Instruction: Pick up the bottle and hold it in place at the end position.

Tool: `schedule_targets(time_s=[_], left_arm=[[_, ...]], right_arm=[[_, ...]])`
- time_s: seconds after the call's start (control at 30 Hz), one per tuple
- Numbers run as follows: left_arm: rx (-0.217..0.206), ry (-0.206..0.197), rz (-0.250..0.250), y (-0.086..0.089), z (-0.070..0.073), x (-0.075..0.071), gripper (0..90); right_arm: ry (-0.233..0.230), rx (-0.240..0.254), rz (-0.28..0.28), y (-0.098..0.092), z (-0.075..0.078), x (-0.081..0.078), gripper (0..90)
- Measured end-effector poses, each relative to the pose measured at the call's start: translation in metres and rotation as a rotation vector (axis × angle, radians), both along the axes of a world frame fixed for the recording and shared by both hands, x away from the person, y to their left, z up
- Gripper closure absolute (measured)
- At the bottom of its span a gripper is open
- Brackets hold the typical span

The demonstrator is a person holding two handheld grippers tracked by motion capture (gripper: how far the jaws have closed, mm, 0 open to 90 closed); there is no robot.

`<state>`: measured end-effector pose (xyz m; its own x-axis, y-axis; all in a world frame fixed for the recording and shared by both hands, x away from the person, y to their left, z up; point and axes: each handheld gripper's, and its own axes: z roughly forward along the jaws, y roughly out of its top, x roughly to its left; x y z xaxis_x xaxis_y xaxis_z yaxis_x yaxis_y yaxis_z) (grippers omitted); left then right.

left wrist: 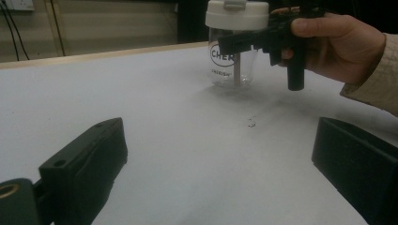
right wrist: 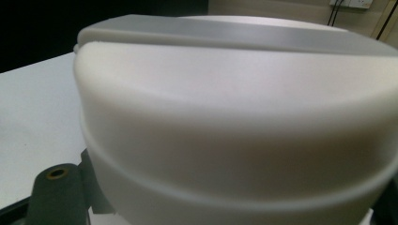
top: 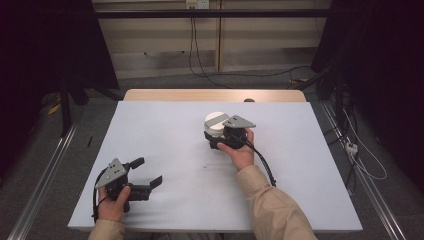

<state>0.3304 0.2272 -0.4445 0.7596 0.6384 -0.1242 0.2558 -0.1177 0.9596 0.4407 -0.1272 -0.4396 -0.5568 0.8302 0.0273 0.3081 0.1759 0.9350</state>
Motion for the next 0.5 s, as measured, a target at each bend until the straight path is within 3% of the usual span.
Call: schedule_targets(time_s=[0.5], left_arm=[[0.000, 0.001, 0.001, 0.0010, 0.0000, 0.0001, 3.4]], right_arm=[[0.009, 0.000, 0.010, 0.0051, -0.0056, 0.0033, 18.3]])
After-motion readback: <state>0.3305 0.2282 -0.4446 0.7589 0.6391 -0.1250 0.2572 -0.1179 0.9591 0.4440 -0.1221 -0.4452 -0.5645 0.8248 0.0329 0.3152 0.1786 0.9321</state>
